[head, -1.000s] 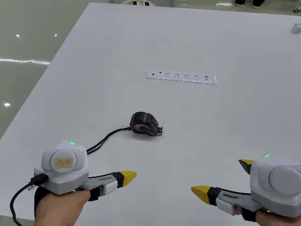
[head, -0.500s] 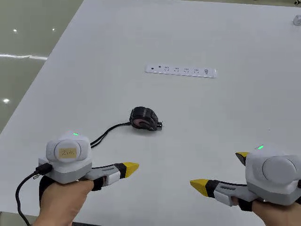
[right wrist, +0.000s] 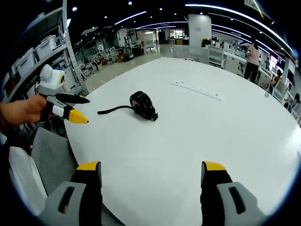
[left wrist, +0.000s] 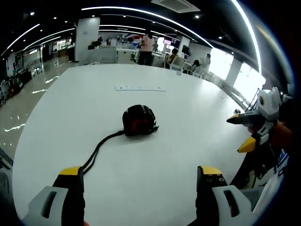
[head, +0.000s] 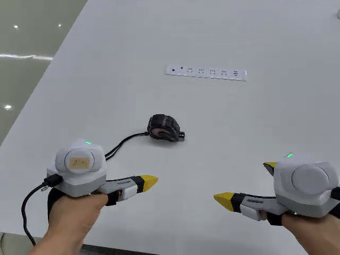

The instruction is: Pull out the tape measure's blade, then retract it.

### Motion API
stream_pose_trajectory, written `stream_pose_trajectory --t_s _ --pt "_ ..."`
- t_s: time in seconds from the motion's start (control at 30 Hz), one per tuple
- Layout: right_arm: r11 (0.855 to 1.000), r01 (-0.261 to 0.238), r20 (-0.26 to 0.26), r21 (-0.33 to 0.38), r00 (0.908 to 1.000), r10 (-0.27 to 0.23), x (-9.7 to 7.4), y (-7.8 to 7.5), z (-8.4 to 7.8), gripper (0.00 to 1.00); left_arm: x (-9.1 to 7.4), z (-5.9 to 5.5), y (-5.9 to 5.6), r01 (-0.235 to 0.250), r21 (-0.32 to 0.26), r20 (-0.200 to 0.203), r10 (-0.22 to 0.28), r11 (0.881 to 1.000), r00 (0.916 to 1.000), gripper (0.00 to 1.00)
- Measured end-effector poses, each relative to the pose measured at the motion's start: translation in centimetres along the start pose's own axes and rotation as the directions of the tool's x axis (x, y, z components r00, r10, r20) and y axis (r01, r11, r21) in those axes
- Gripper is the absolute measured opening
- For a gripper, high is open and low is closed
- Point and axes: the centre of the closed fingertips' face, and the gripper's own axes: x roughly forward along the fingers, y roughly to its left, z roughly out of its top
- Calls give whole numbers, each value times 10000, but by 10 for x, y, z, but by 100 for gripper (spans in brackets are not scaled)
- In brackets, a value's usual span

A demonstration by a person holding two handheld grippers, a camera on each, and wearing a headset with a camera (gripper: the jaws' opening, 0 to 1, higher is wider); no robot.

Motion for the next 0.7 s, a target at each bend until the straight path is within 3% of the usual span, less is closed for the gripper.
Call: stream_pose_trajectory --t_s 0.7 --pt "9994 -126 -220 -327 9997 119 16 -11 4 88 17 8 5 142 290 -87 -140 9995 9999 97"
